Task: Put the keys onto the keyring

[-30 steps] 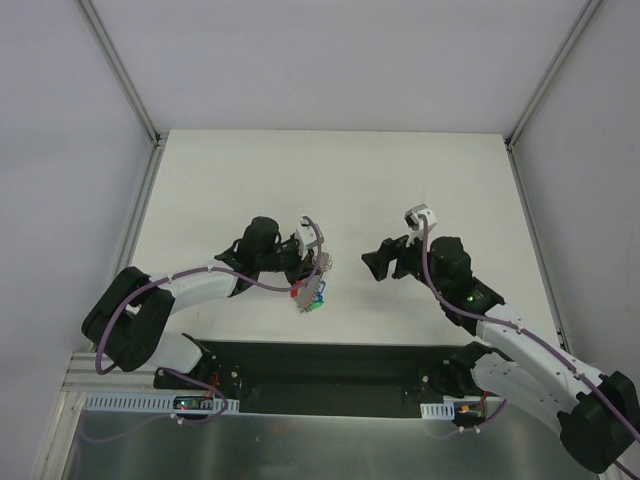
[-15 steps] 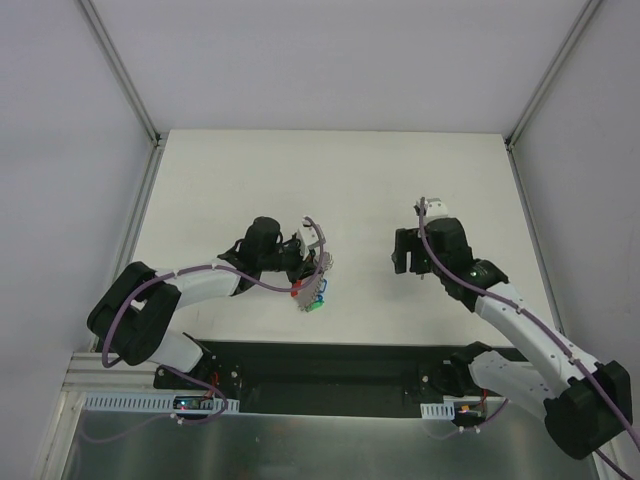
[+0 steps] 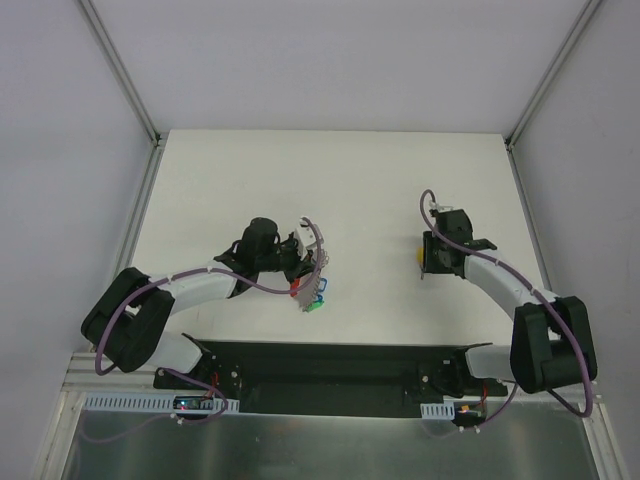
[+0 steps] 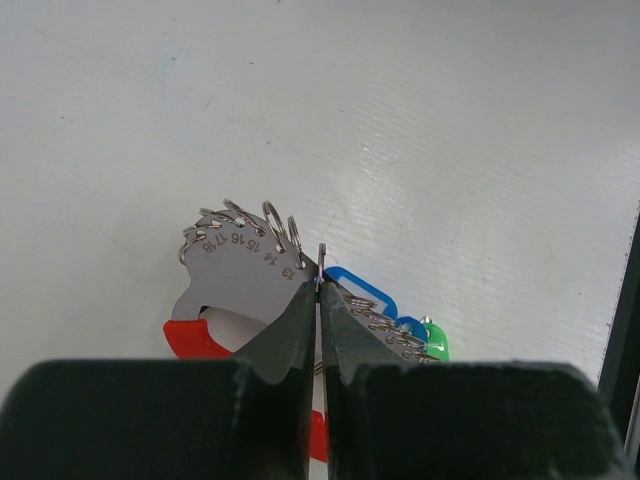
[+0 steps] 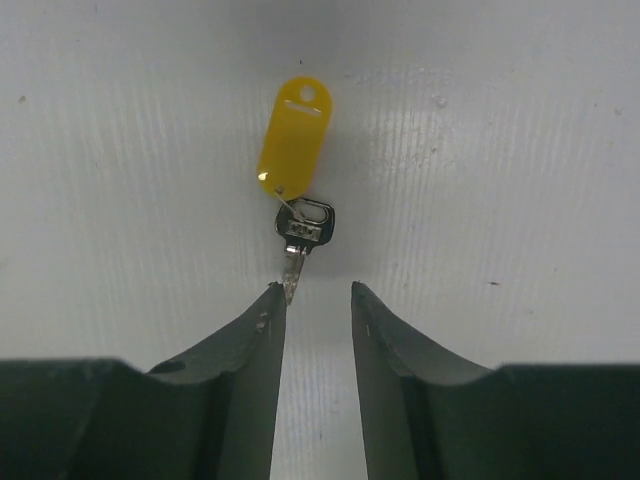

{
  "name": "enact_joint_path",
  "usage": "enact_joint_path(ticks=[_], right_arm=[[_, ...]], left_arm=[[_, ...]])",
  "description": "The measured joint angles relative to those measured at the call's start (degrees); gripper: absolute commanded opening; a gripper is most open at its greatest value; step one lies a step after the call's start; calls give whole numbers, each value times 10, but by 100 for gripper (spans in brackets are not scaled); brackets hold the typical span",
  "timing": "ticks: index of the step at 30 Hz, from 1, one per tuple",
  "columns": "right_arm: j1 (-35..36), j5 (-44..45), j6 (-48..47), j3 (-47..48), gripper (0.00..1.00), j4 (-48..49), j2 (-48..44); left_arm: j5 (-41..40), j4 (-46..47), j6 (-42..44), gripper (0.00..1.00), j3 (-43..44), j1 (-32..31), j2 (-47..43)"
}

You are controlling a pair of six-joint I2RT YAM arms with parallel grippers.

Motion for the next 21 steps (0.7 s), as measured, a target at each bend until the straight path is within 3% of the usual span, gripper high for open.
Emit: enact_joint_path(ticks=[4,20,21], right_arm=[[-12,-10,-24,12,27,12,40],[-18,-38,-101,60,25,31,108],[-18,-39,-103,62,22,30,112]], left_arm=[[-3,-7,2,0,0,0,-3],[-4,-13,3,0,0,0,-9],[-4,-13,3,0,0,0,-9]])
